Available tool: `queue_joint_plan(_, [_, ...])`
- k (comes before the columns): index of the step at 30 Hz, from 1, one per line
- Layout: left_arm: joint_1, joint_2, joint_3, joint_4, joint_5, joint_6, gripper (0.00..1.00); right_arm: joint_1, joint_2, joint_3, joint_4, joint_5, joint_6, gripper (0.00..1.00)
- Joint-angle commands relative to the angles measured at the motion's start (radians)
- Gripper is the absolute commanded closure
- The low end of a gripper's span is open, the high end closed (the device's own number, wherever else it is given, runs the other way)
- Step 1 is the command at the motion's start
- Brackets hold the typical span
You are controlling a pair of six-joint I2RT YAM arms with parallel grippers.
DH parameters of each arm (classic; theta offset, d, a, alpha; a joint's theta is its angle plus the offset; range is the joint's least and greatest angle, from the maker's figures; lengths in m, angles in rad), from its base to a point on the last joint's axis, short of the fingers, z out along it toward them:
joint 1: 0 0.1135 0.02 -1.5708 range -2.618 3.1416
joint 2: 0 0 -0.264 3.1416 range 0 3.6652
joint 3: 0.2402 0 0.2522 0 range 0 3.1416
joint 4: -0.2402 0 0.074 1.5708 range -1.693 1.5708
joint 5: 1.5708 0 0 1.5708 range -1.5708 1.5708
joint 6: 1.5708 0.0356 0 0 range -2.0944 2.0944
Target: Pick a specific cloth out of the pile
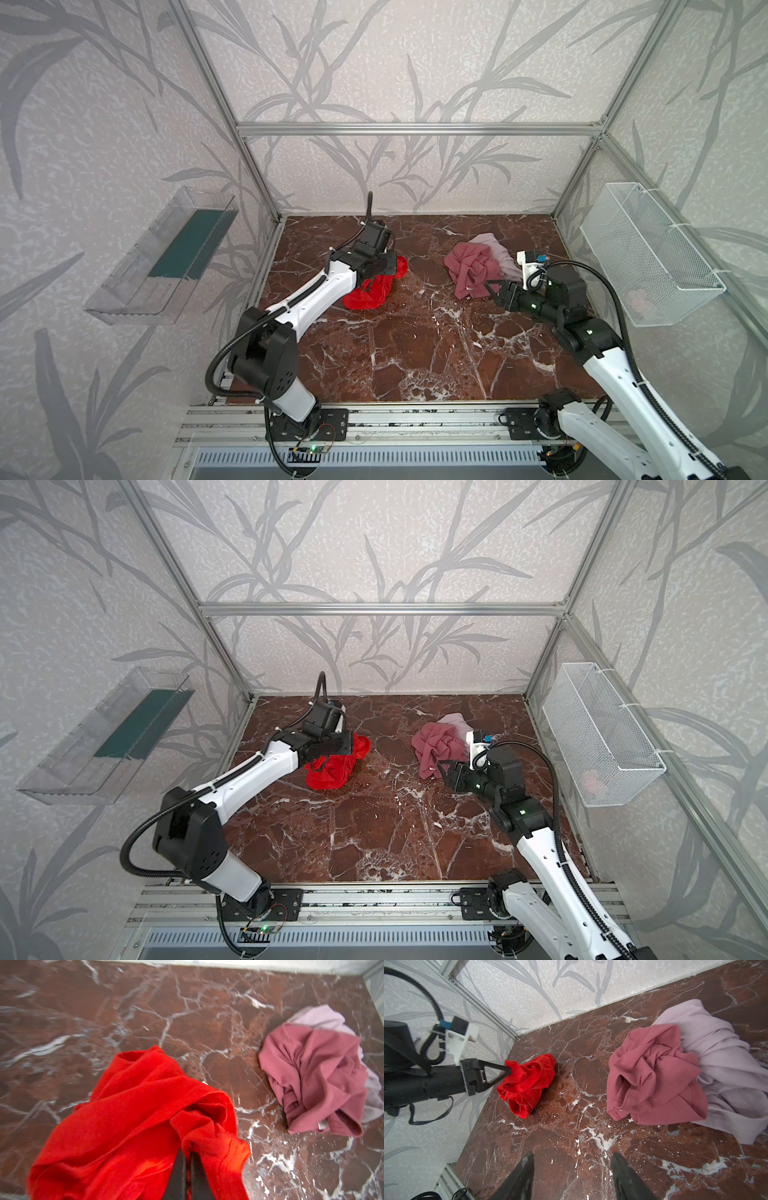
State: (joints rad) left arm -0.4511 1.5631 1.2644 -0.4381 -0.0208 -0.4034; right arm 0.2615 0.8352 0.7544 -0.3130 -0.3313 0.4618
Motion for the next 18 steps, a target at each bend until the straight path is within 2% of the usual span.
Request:
queue_joint_plan(1, [0.047, -0.048, -0.06, -0.001, -0.005, -0.025, 1.0, -0.004, 0.011, 0.013, 0.037, -0.026, 0.007, 0.41])
queue_joint_plan(6, [0.148, -0.045, -0.125, -0.025, -0.041, -0.045, 1.0, -0.004, 0.025, 0.018, 0.066, -0.056, 0.026, 0.4])
queue_joint_plan(9, [0.198, -0.039, -0.181, 0.029, -0.052, -0.067, 1.0, -0.004, 0.027, 0.02, 0.066, -0.06, 0.026, 0.41])
queue_joint_plan(14, [0.241, 0.037, -0.2, 0.056, -0.091, -0.065, 1.0, -0.004, 0.025, 0.028, 0.052, -0.057, 0.02, 0.41])
queue_joint_plan(18, [0.256, 0.122, -0.168, 0.035, -0.079, -0.067, 1.0, -0.004, 0.024, 0.029, 0.048, -0.054, 0.02, 0.41])
